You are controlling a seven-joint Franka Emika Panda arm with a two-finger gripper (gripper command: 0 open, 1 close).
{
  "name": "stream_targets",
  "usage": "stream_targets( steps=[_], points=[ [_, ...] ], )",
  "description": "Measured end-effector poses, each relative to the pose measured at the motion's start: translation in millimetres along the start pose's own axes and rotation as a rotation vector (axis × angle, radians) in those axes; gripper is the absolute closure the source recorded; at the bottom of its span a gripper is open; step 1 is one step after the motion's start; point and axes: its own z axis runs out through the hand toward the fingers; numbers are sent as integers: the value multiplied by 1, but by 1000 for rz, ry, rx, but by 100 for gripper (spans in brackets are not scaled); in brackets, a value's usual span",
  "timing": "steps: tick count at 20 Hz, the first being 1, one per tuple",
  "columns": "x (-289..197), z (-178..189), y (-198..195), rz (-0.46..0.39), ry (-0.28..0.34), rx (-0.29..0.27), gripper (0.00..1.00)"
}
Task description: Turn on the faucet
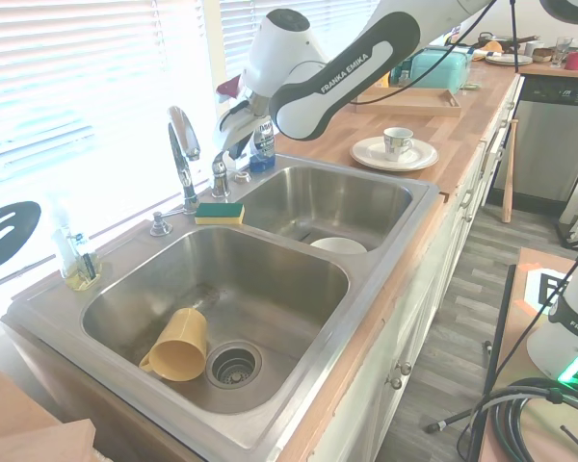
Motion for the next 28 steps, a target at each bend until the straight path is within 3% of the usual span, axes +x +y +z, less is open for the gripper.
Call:
stream_targets(
  steps=[10,14,22,26,28],
  points=[
    [6,-12,-7,-2,36,20,100],
    [3,-9,-4,-4,25,1,100],
    [-24,16,24,56,-138,-154,100],
    [-38,17,40,102,-322,-244,100],
    [-35,14,48,118,-364,-269,100]
  ],
)
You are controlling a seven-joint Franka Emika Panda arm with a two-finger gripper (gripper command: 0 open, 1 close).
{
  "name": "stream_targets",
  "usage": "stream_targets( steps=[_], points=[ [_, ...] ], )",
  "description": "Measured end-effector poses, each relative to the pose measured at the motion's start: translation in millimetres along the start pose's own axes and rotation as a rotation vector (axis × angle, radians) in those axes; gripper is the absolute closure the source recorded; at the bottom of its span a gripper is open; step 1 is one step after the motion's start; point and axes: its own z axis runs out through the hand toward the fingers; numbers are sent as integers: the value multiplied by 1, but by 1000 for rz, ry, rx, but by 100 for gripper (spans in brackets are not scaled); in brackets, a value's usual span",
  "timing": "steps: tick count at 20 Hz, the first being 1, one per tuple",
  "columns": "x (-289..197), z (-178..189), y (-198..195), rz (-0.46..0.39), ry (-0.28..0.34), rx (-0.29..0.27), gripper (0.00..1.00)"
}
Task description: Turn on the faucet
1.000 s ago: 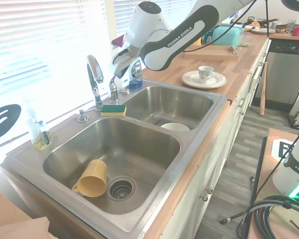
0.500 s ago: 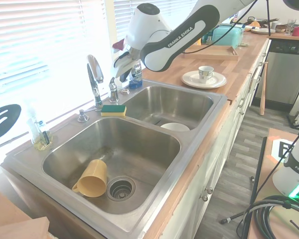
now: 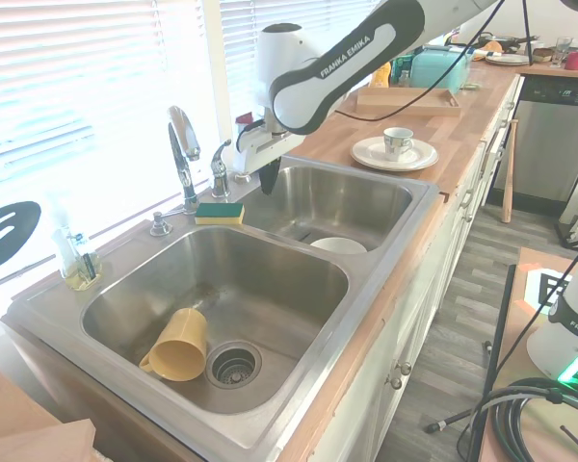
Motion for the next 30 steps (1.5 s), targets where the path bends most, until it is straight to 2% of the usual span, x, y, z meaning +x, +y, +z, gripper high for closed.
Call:
stream_targets(
  steps=[7,18,24,30],
  points=[
    [-6,-13,14,20,-80,-78,100],
    [-21,-29,31,22,-107,-93,100],
    [-59,-36,58,11,-131,-113,100],
    [-113,-59,108,20,-137,-114,100]
  ],
)
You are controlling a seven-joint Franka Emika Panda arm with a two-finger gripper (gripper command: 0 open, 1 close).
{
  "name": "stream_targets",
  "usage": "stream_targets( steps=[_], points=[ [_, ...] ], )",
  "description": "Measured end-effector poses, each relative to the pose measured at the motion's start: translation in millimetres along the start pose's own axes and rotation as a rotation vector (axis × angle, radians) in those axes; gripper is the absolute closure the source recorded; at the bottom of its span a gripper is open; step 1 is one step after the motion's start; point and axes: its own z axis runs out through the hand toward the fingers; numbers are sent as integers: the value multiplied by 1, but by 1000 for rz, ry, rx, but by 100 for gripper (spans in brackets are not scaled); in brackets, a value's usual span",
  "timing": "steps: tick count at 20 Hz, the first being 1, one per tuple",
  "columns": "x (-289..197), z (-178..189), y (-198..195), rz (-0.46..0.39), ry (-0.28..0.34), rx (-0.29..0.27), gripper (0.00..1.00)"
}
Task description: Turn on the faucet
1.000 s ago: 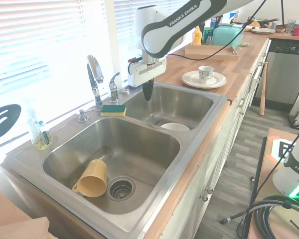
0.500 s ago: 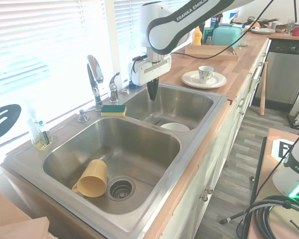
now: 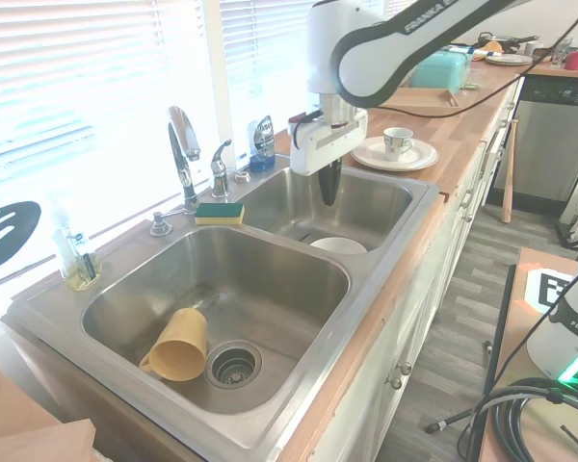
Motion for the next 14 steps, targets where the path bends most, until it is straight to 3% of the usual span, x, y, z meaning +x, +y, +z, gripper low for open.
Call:
stream_targets(
  steps=[3,4,8,14],
  points=[
    [-26,-3,31,9,-2,7,100],
    [-33,-4,41,12,0,9,0],
    [-45,-10,66,31,3,25,0],
    [-48,-7,73,40,0,25,0]
  ],
)
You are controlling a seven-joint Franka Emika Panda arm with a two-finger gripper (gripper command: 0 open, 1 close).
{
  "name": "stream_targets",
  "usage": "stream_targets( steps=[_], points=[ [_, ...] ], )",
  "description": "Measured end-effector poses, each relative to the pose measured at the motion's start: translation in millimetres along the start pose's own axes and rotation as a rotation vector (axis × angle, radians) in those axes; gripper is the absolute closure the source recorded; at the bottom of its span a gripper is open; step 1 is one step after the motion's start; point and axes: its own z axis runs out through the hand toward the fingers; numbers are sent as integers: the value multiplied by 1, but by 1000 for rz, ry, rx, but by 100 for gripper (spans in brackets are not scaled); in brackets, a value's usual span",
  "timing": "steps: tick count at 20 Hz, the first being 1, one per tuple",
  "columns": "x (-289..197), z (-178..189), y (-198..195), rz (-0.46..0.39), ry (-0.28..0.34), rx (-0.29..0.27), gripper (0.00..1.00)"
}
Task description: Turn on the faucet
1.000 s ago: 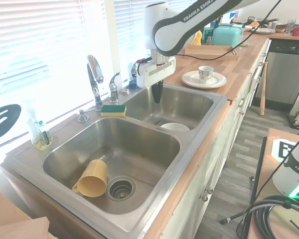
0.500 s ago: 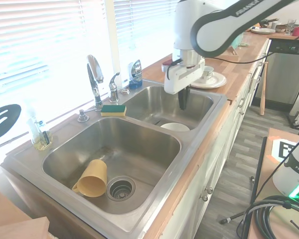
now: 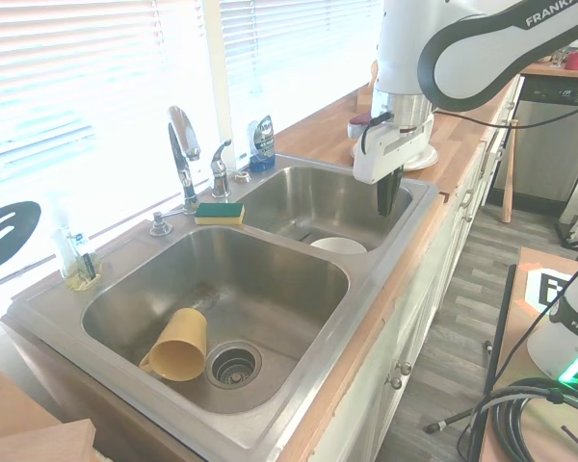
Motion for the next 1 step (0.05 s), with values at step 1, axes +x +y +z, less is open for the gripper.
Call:
stream_targets(
  steps=[1],
  points=[
    [0,0,0,1,0,0,0]
  ],
)
